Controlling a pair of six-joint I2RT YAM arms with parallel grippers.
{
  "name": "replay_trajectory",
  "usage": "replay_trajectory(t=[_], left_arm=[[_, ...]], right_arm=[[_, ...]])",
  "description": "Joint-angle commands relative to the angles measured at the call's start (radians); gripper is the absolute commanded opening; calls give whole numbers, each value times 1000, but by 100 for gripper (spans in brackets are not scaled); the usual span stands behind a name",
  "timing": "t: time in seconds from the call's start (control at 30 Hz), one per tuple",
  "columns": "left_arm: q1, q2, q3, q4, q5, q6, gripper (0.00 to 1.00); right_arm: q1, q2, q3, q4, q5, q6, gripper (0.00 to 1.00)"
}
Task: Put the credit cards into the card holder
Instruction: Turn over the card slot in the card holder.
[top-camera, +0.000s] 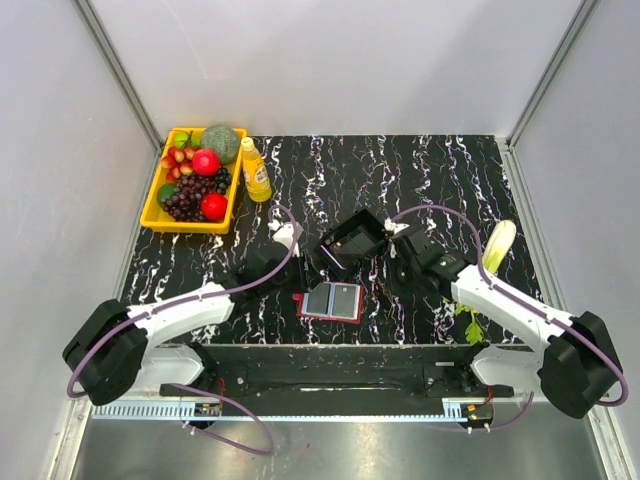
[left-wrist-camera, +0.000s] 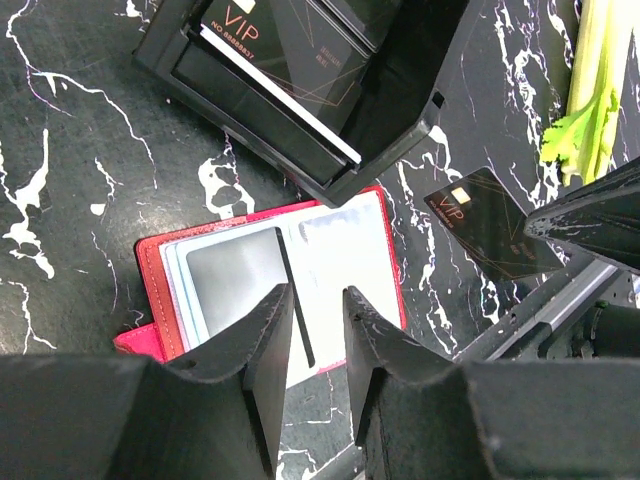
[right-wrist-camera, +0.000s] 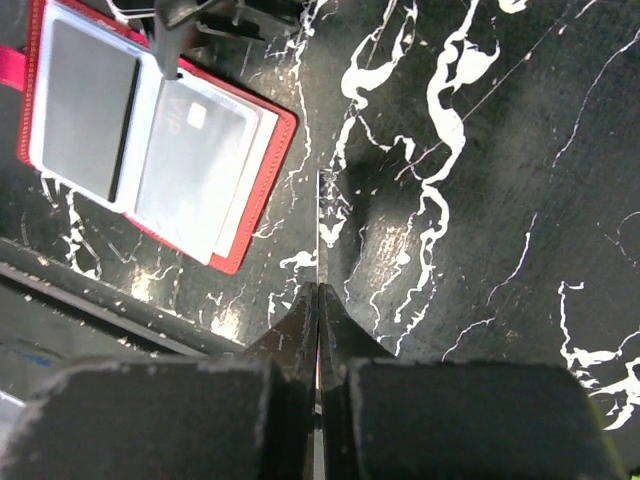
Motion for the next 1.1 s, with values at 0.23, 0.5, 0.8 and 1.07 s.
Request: replay_trajectory(t=[0.23,0.5,0.8,1.07], left_arm=[[-2,40,54,38,-30,10,31],[-2,52,60,42,-23,9,31],[-2,60,66,39,-23,12,31],[-2,63,55,42,-24,10,31]], right_arm=[[76,43,-40,115,175,45,0],[83,72,-37,93,166,51,0],[87,133,-14,79,163,54,0],[90,161,-2,70,166,54,0]])
